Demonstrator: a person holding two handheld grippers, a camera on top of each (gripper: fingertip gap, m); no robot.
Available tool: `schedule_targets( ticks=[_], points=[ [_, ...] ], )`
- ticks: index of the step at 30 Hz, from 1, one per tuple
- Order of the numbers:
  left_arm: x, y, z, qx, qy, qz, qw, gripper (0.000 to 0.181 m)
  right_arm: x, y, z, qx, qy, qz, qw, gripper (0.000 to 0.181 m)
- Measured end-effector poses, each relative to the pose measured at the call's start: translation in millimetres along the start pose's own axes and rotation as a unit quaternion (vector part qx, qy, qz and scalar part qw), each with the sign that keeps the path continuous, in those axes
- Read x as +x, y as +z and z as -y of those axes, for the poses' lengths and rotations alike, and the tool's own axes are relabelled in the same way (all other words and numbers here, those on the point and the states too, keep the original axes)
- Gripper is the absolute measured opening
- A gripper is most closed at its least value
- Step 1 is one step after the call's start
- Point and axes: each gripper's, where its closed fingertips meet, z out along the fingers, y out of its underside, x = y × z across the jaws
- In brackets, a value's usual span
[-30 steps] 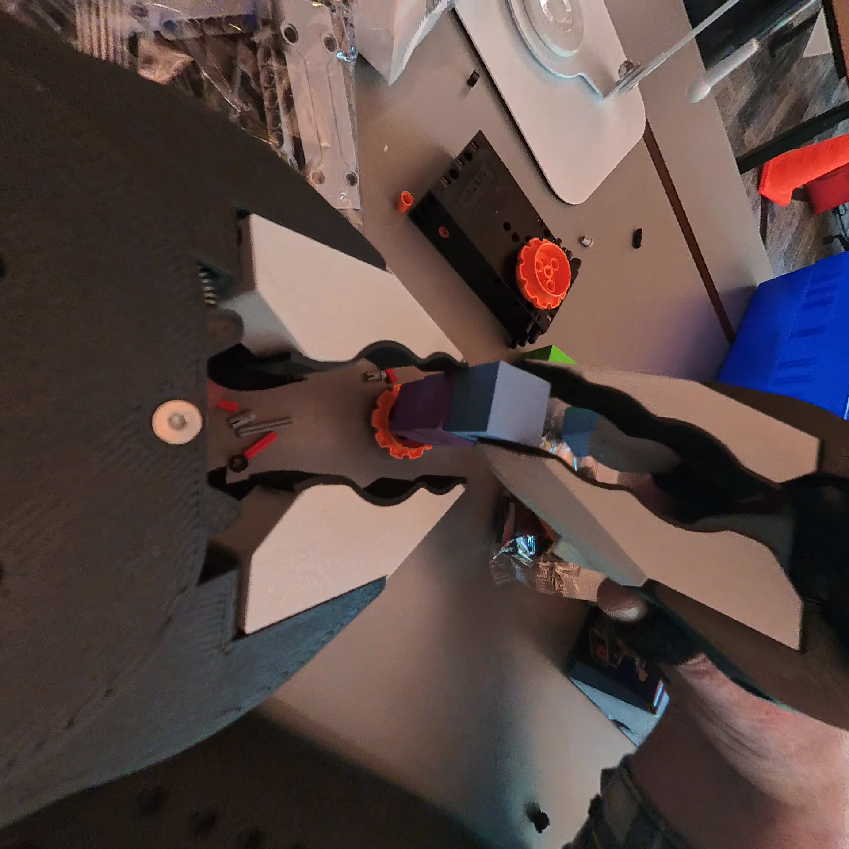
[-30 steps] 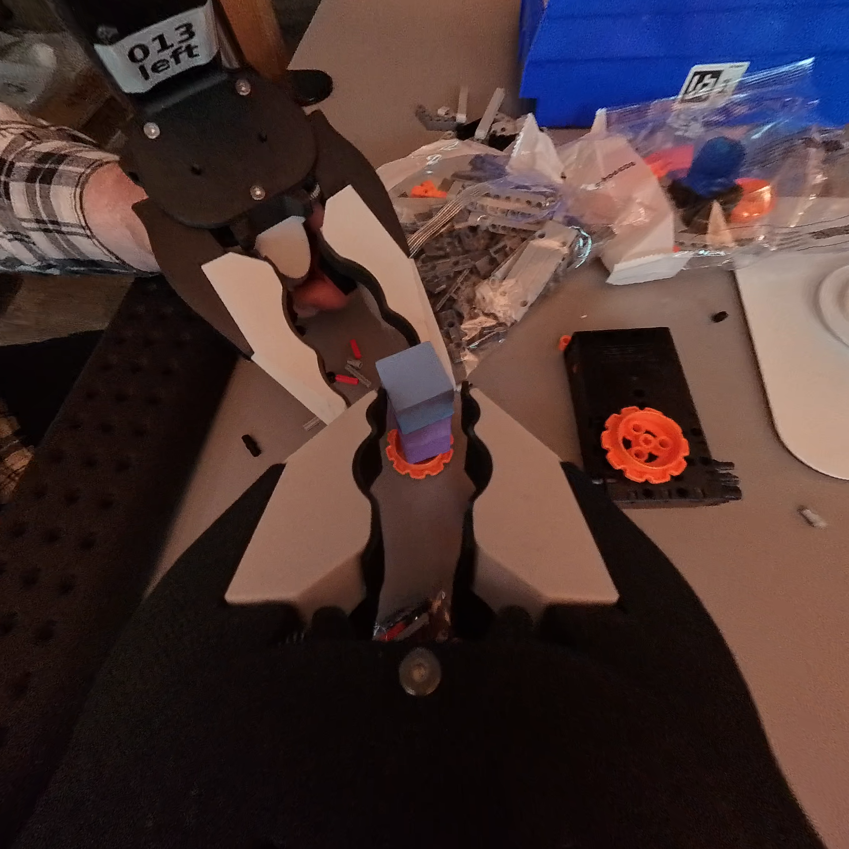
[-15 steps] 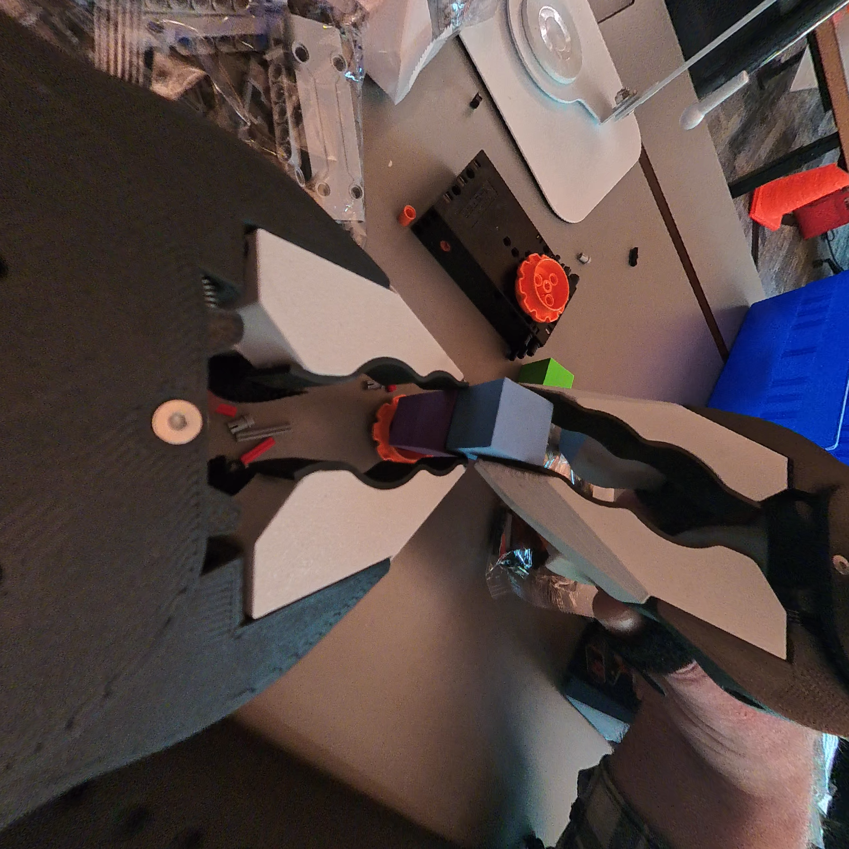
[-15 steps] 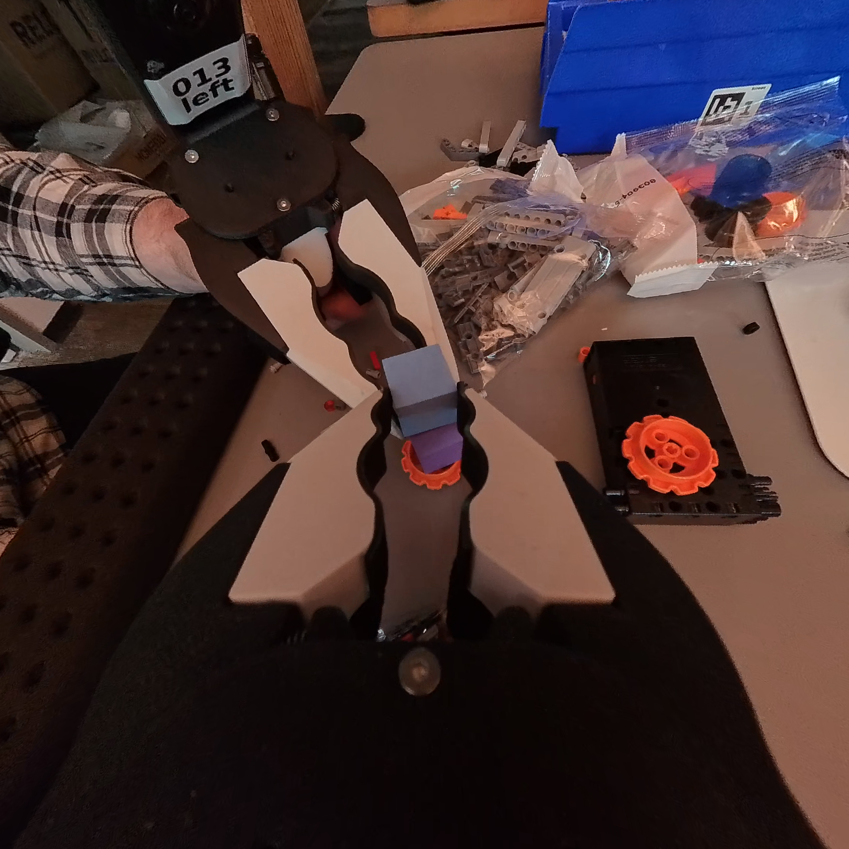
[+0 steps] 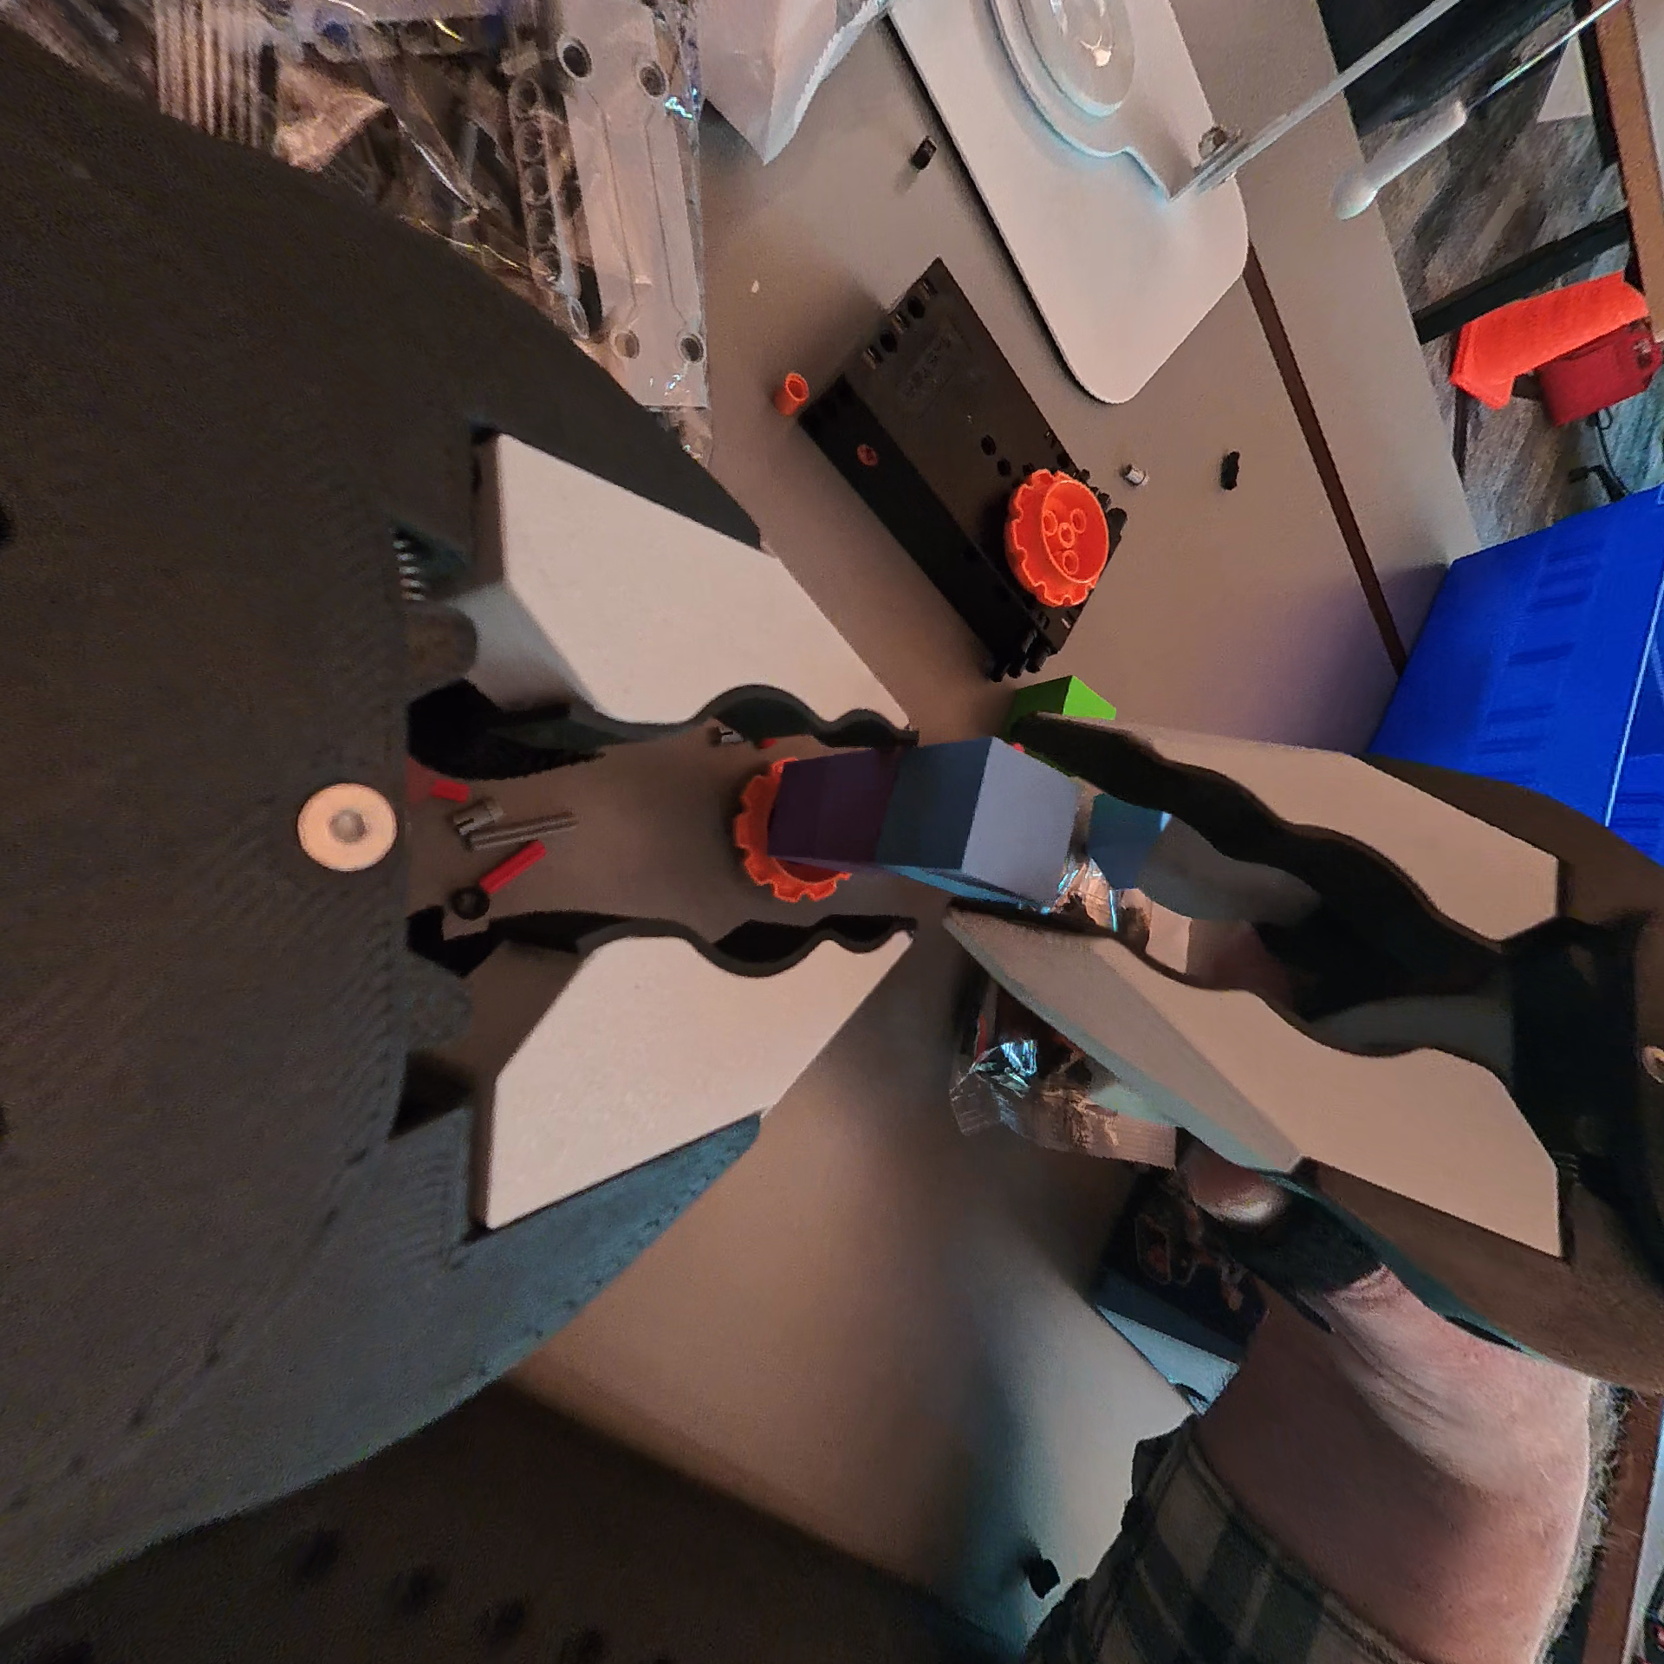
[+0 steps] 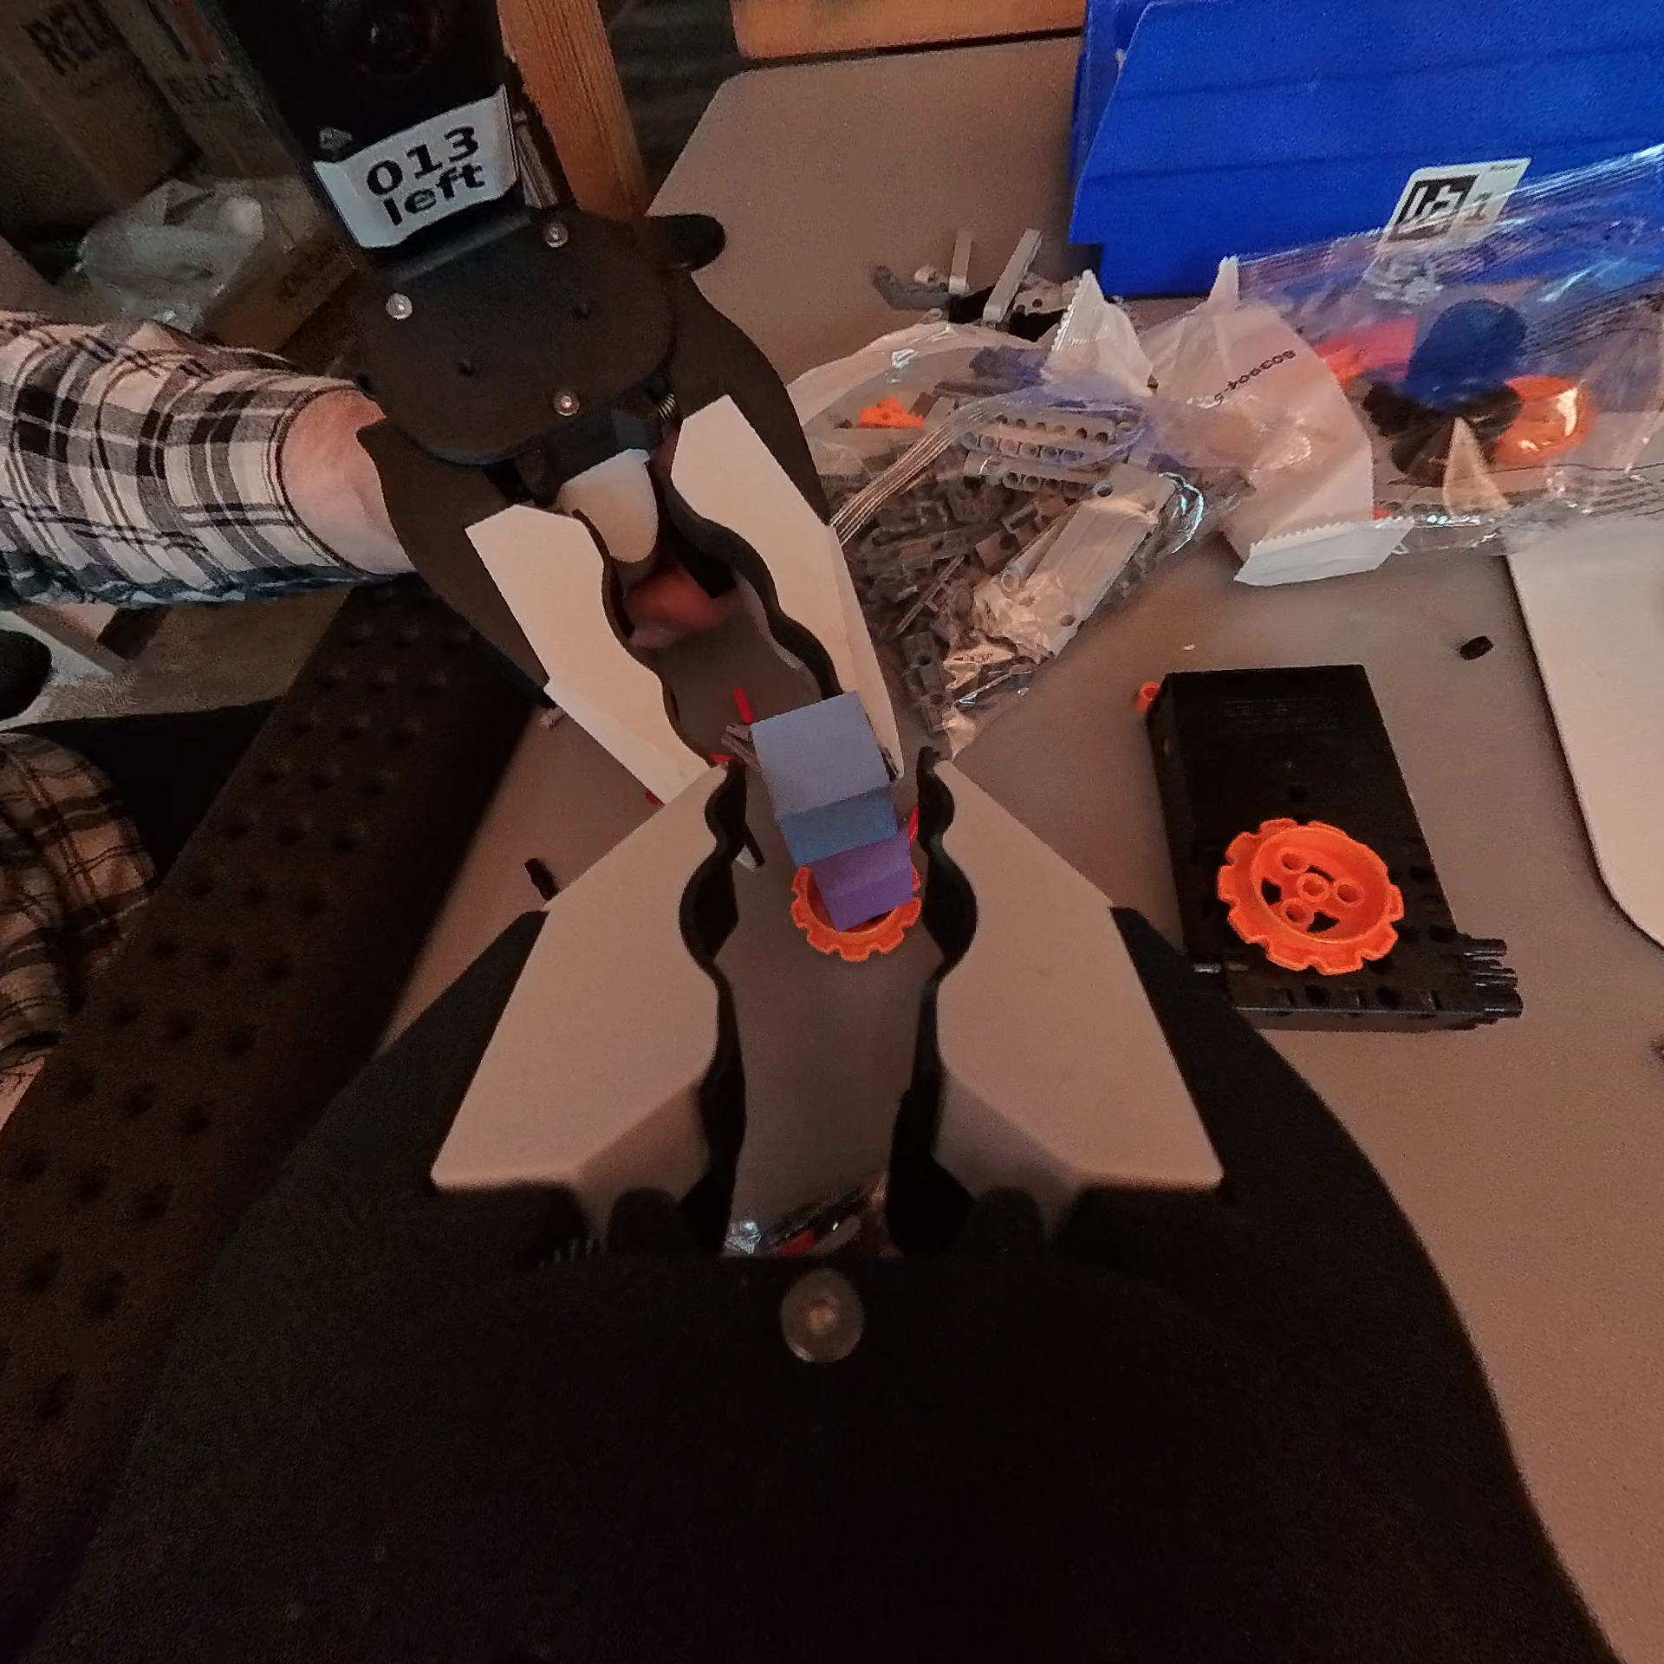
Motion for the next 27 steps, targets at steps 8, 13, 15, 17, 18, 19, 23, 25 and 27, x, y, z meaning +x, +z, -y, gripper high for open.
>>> schedule_targets(
  ticks=[8,13,15,17,18,19,23,25,27],
  points=[
    [0.0,1.9,-2.2,-0.004,0.0,-0.005,1.0,0.027,-0.9,2.4,1.7,-0.014,-0.011,0.023,1.0,0.028],
    [1.1,2.0,-1.7,-0.002,0.003,-0.008,1.0,0.028,-1.6,0.0,1.9,-0.013,-0.015,0.059,0.998,0.027],
    [1.0,2.5,-2.2,-0.003,0.002,-0.009,1.0,0.028,-0.1,0.7,-1.8,-0.022,-0.016,0.065,0.998,0.028],
    [1.1,3.0,-2.6,-0.004,0.002,-0.011,1.0,0.027,0.3,1.1,-2.3,-0.022,-0.014,0.071,0.997,0.027],
    [0.9,3.2,-2.9,-0.005,0.002,-0.011,1.0,0.027,0.1,1.4,-2.5,-0.022,-0.015,0.074,0.997,0.027],
    [0.6,3.2,-2.9,-0.004,0.002,-0.011,1.0,0.027,0.2,1.5,-2.8,-0.022,-0.016,0.075,0.997,0.027],
    [0.9,3.2,-2.7,-0.004,0.001,-0.013,1.0,0.026,-0.4,1.3,-2.7,-0.023,-0.017,0.078,0.997,0.027],
    [0.6,3.5,-2.8,-0.004,0.003,-0.011,1.0,0.026,-0.3,1.2,-3.0,-0.026,-0.02,0.075,0.997,0.027],
    [0.5,3.5,-2.8,-0.004,0.003,-0.011,1.0,0.025,-0.7,0.8,-3.3,-0.028,-0.021,0.076,0.997,0.027]
  ],
)
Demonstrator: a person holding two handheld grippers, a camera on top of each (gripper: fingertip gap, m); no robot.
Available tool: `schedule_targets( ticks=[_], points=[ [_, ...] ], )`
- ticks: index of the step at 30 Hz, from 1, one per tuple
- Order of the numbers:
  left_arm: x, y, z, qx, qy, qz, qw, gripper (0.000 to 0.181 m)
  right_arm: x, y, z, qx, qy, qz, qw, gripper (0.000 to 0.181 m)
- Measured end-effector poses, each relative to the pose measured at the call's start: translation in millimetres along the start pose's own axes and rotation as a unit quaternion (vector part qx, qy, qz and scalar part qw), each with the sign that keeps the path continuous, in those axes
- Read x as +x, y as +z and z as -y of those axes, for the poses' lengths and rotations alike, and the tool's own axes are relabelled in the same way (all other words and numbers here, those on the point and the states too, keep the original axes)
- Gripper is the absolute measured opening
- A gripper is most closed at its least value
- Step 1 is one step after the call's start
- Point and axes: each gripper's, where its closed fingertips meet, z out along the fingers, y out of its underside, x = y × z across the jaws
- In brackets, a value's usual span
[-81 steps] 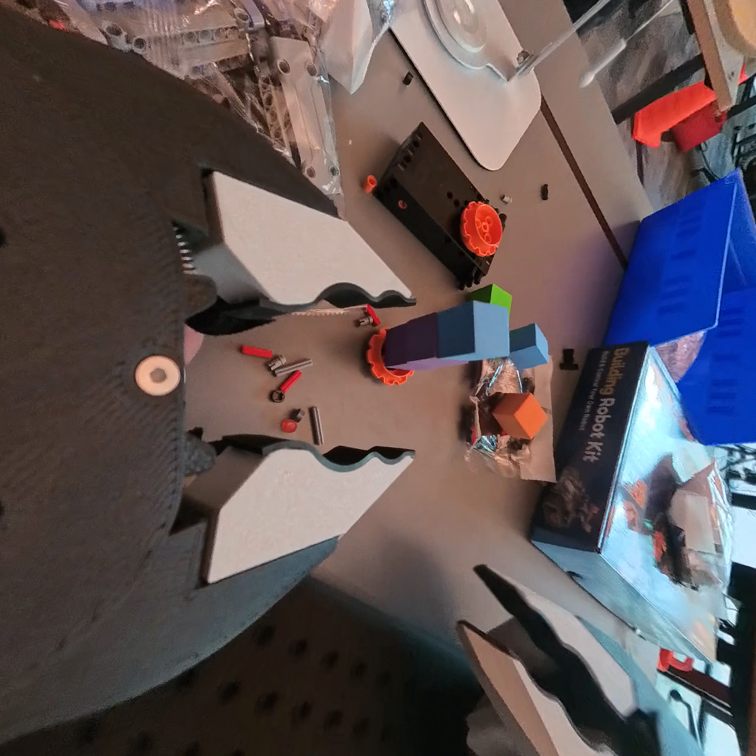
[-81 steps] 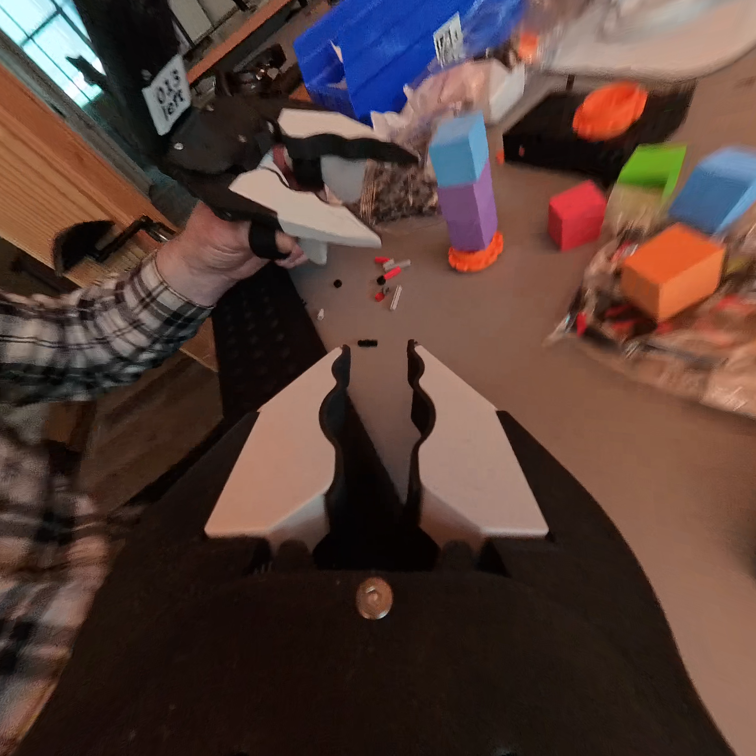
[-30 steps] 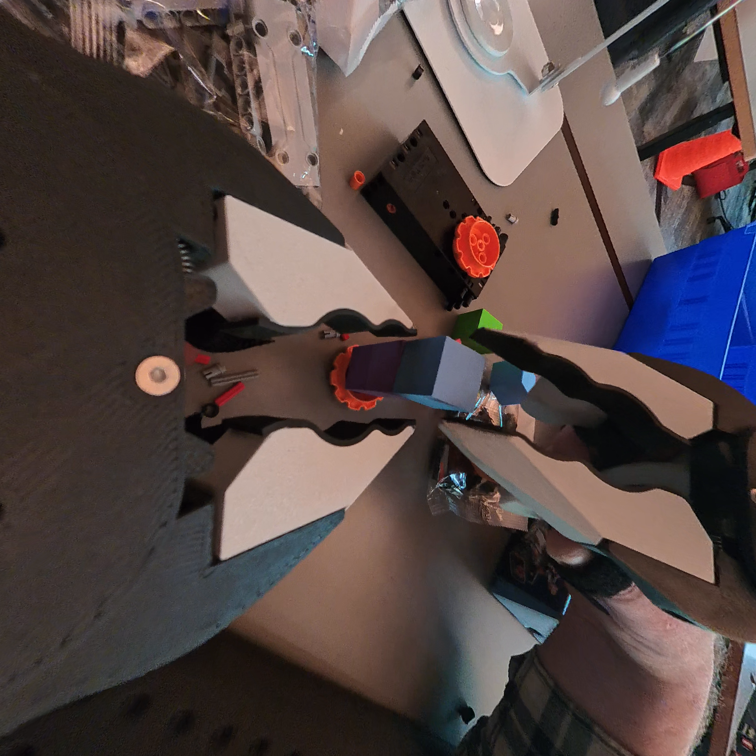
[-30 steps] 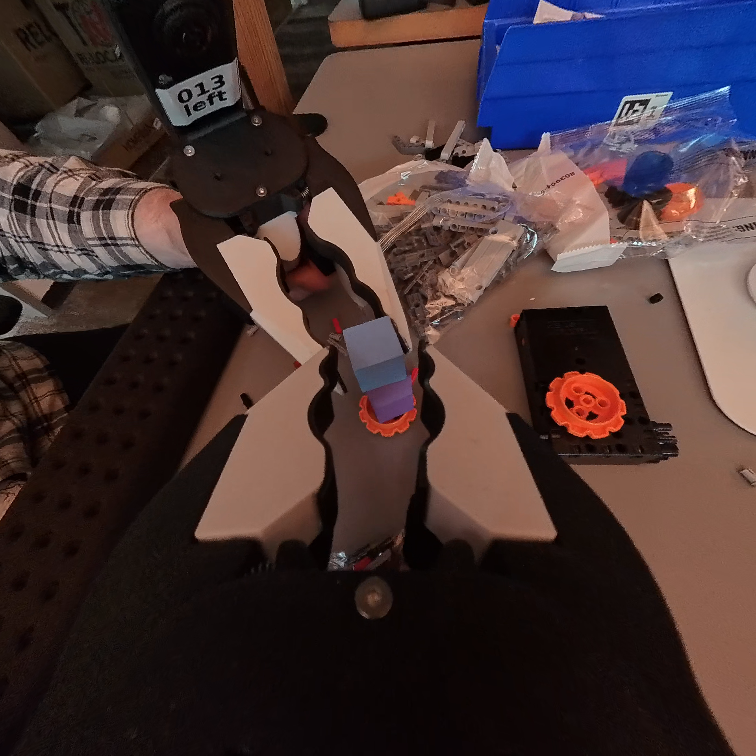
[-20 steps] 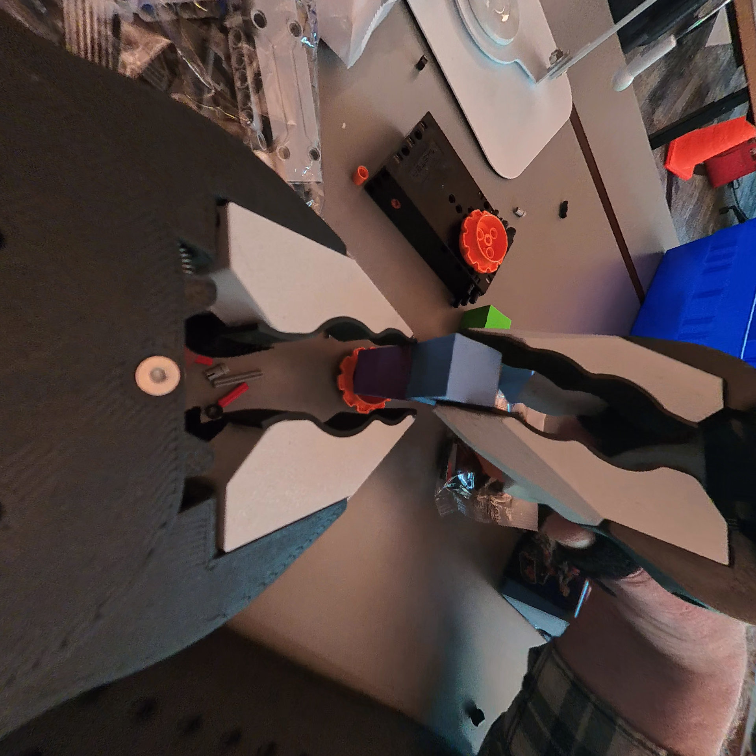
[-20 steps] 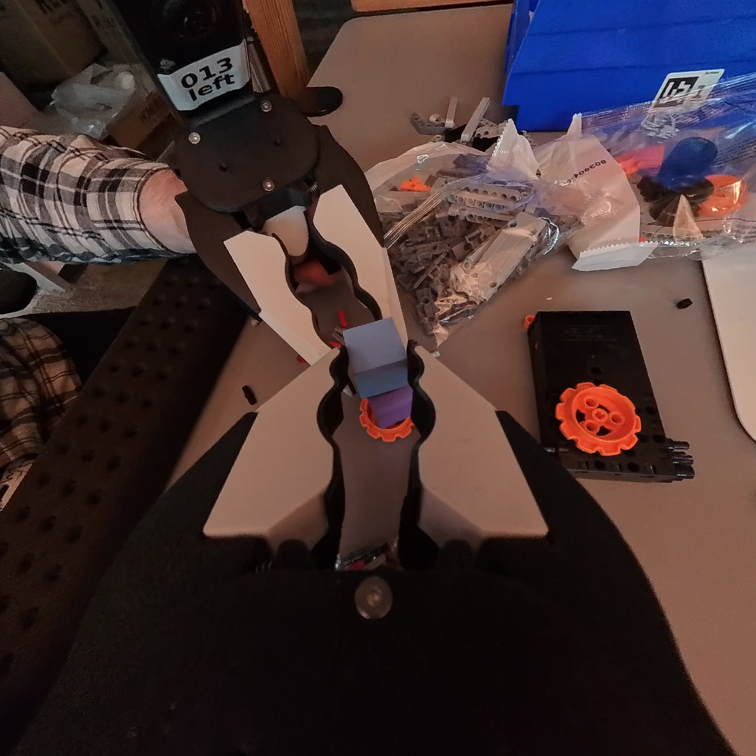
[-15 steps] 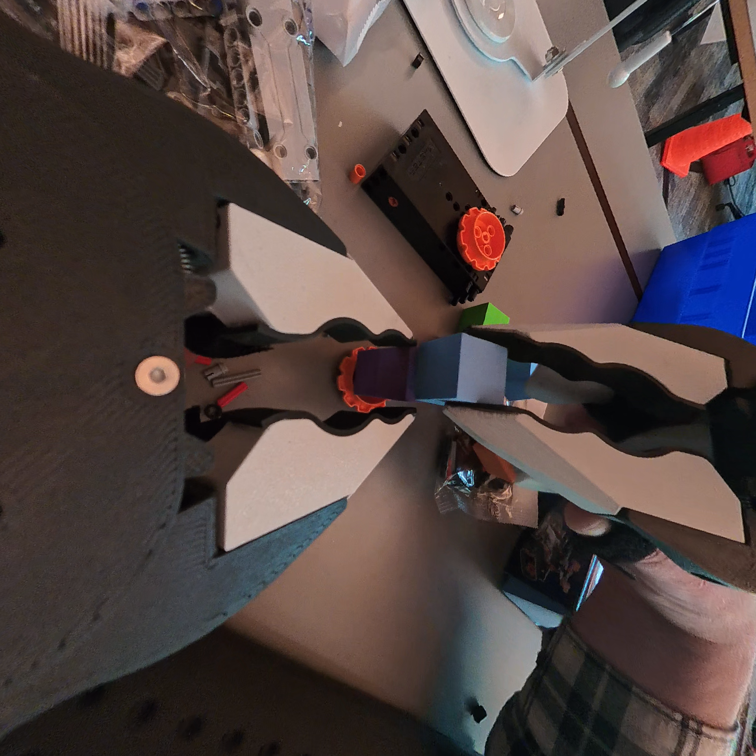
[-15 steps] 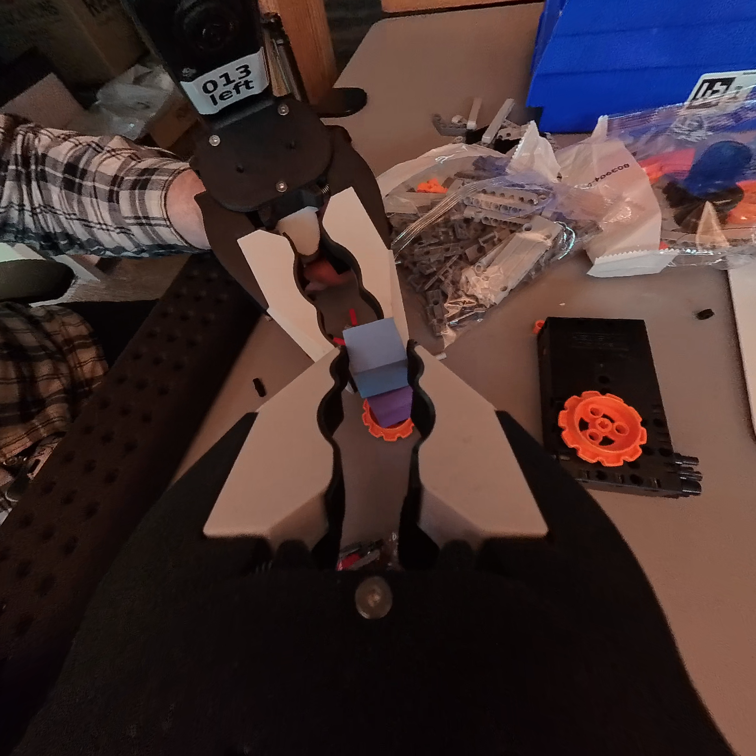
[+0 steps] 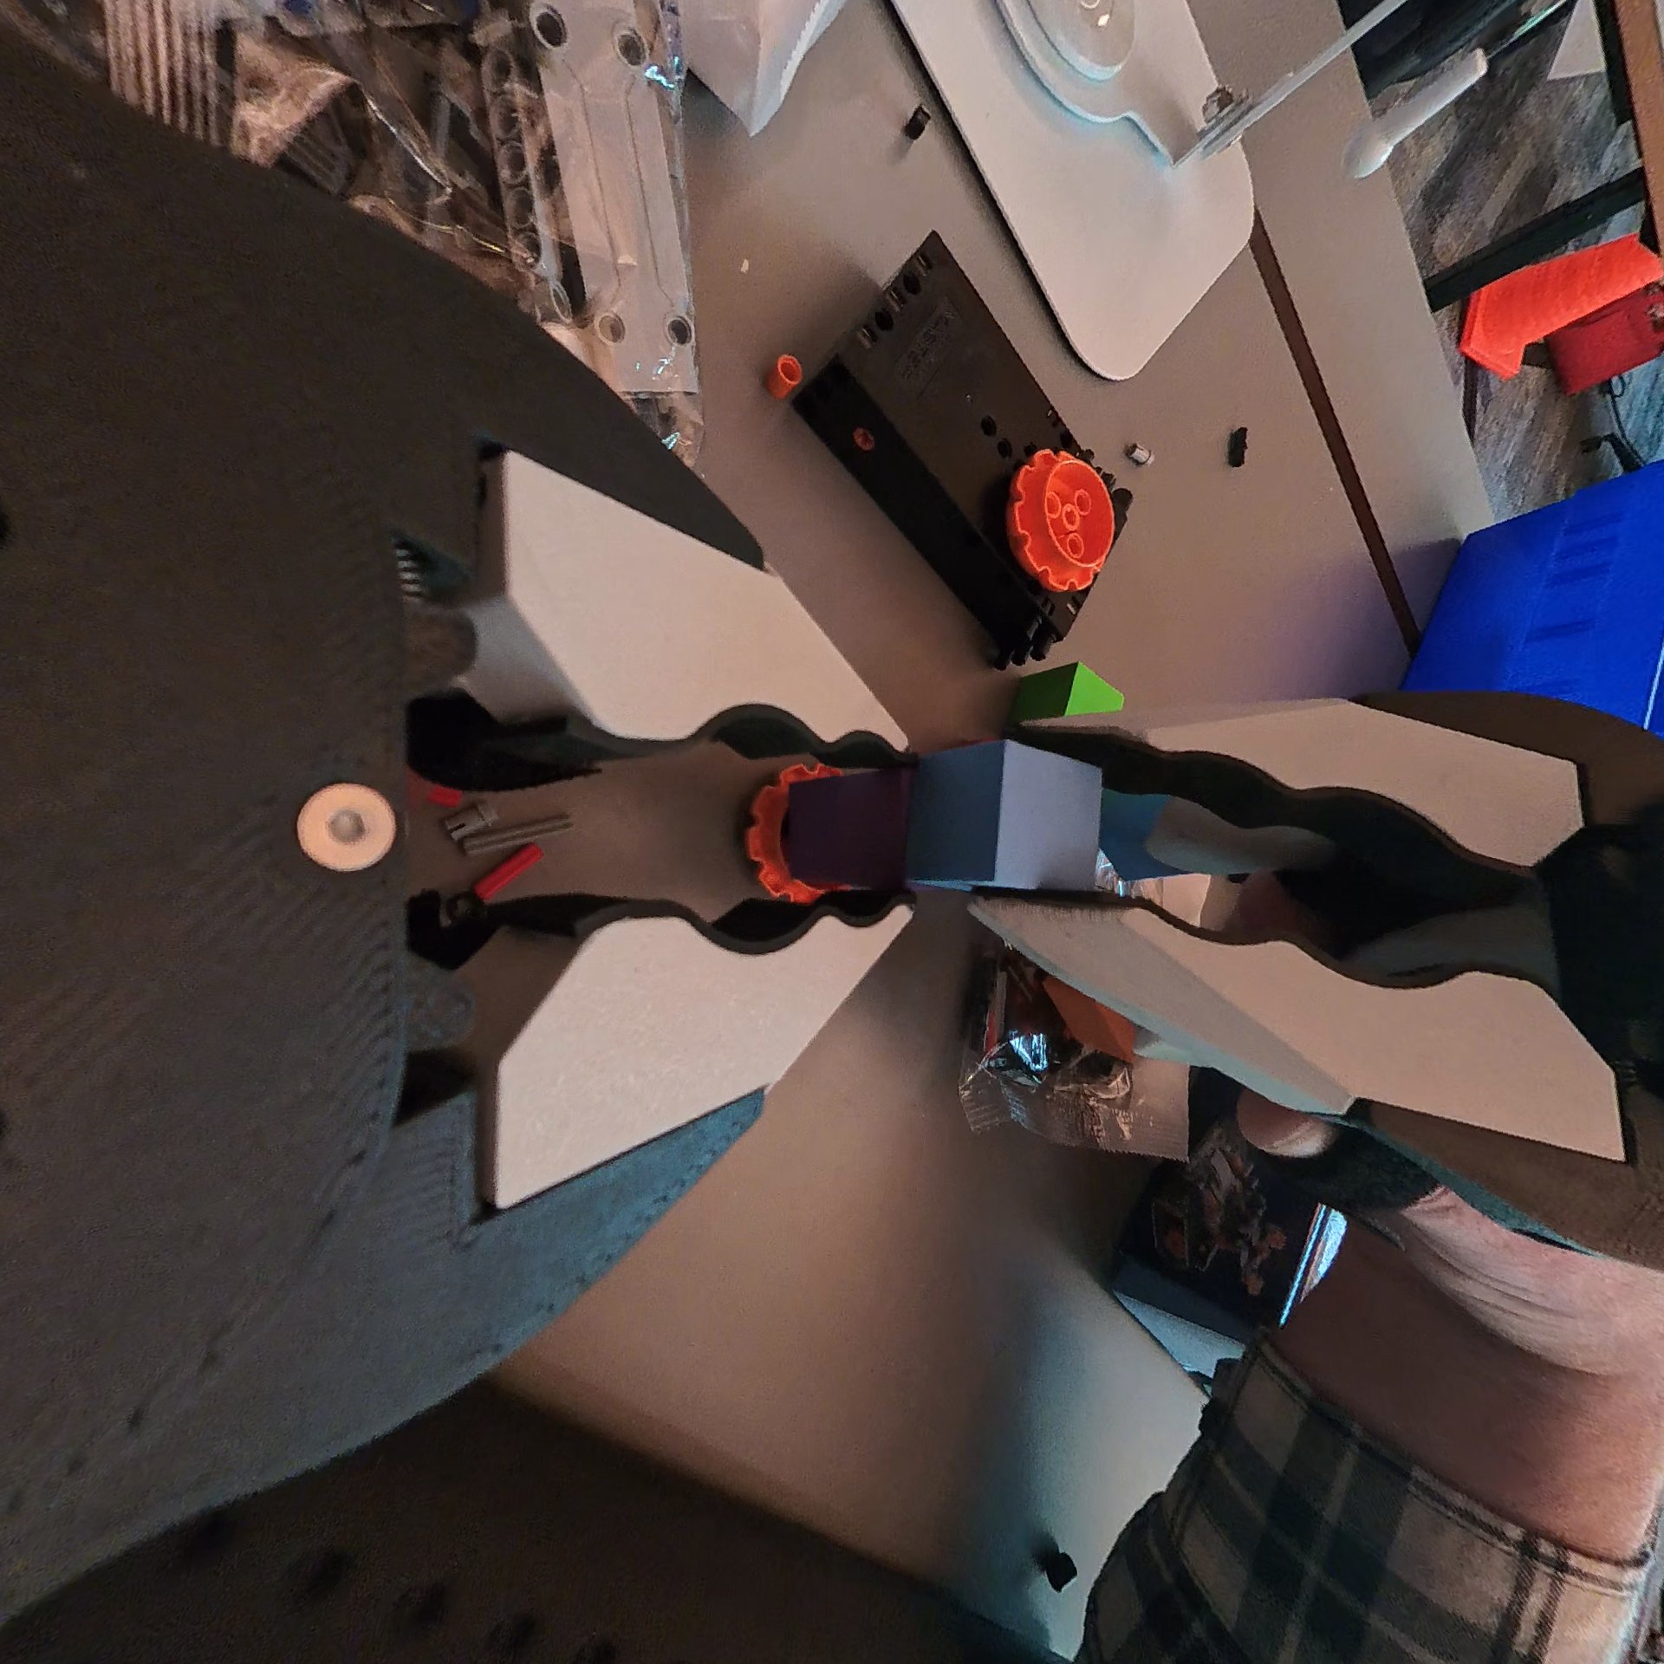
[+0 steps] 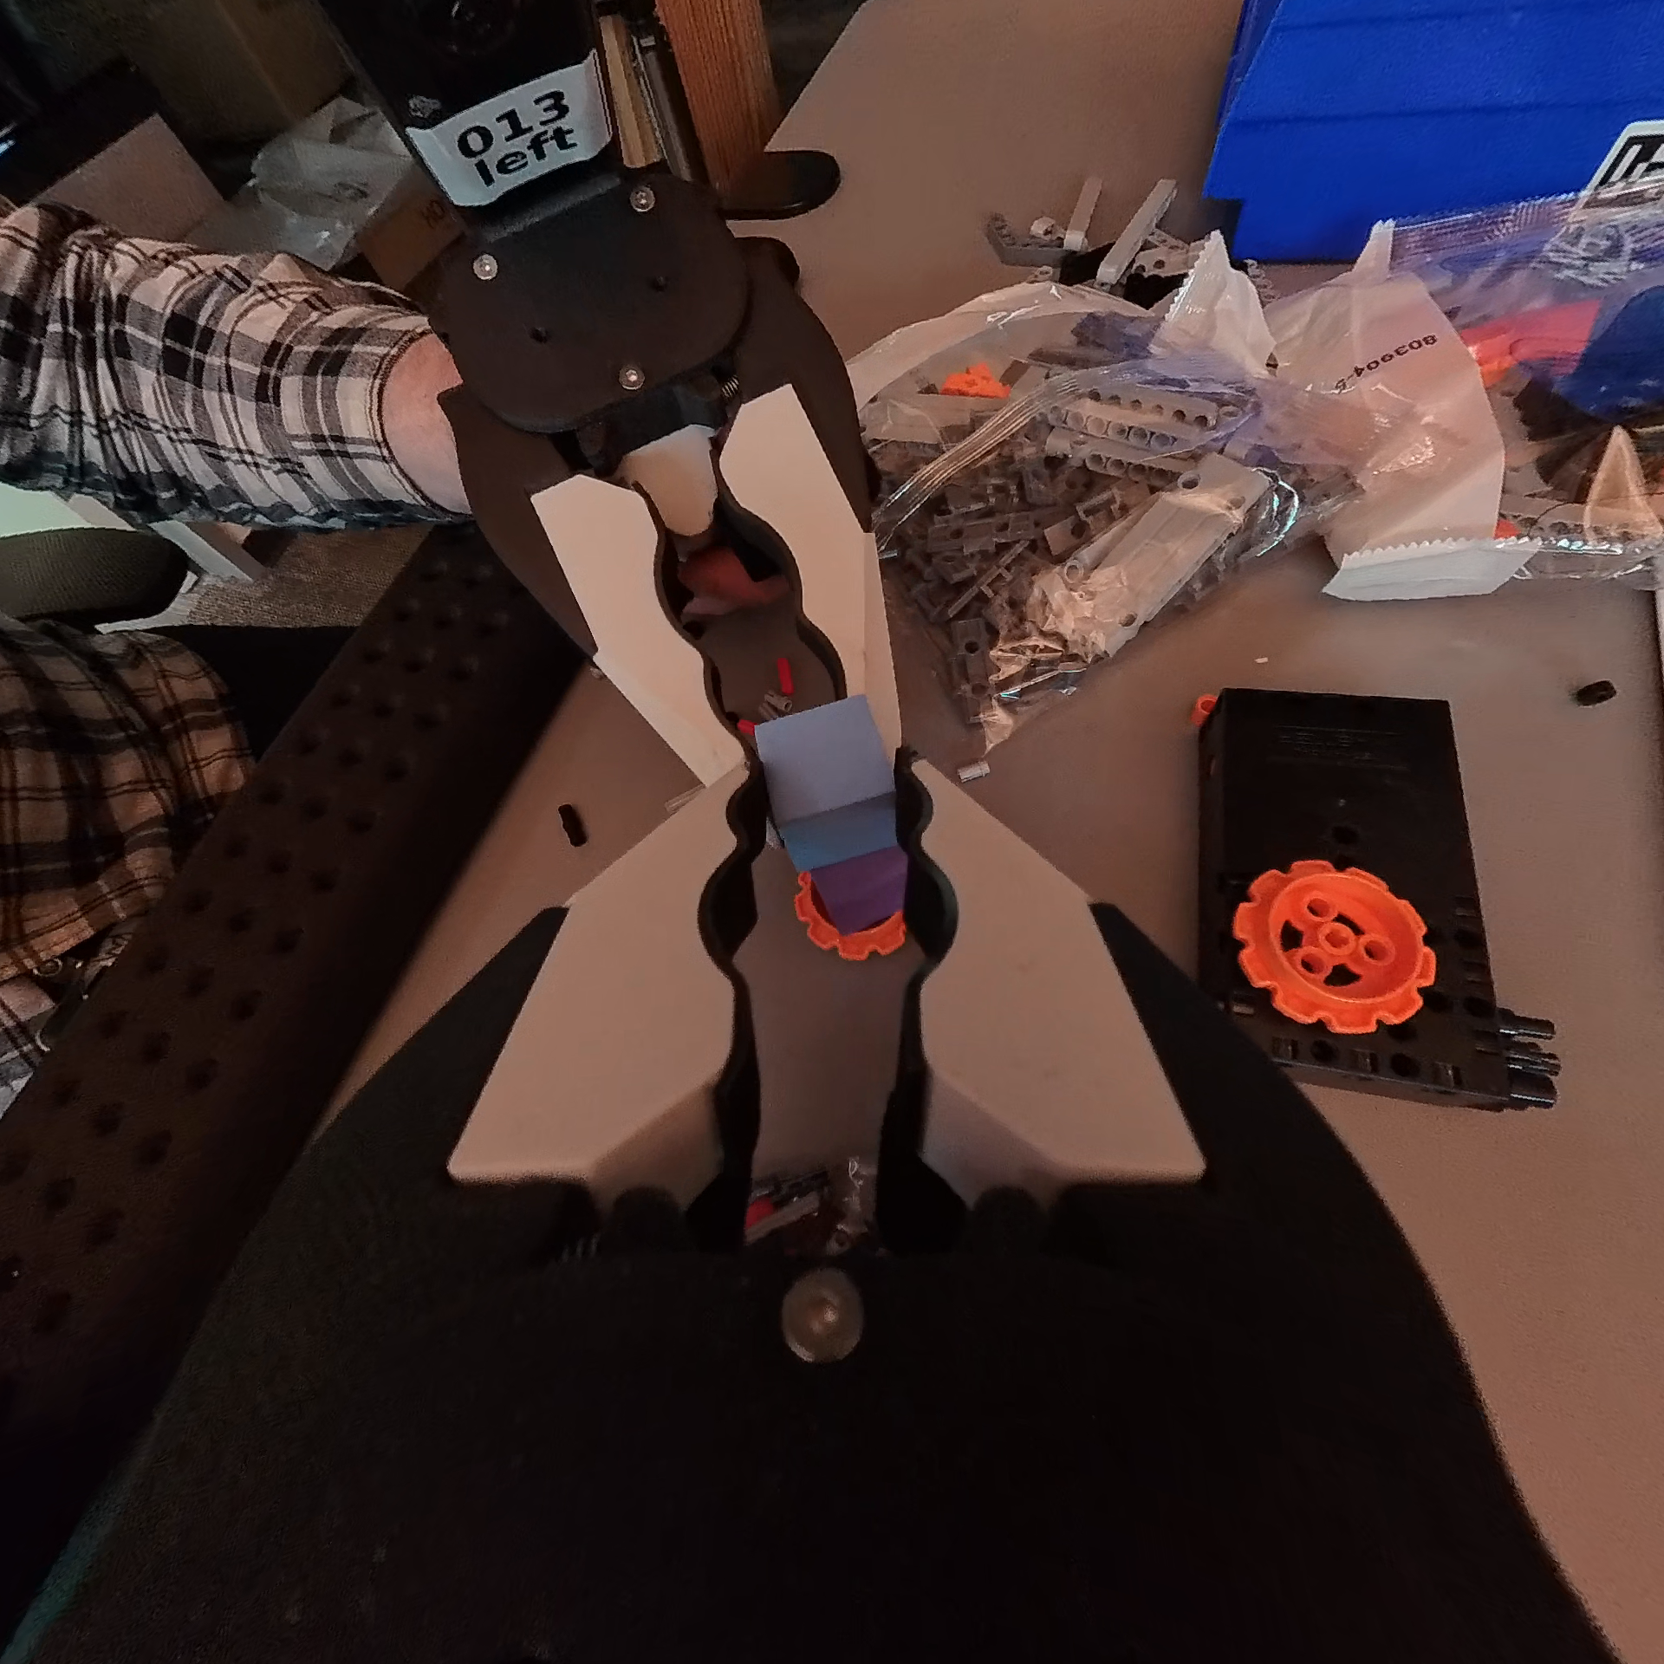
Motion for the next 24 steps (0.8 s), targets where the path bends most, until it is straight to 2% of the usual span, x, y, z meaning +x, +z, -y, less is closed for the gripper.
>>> schedule_targets(
  ticks=[24],
  points=[
    [0.6,0.8,0.5,0.002,0.001,-0.01,1.0,0.024,-1.7,-2.0,-1.3,-0.04,-0.027,0.047,0.998,0.027]
  ],
)
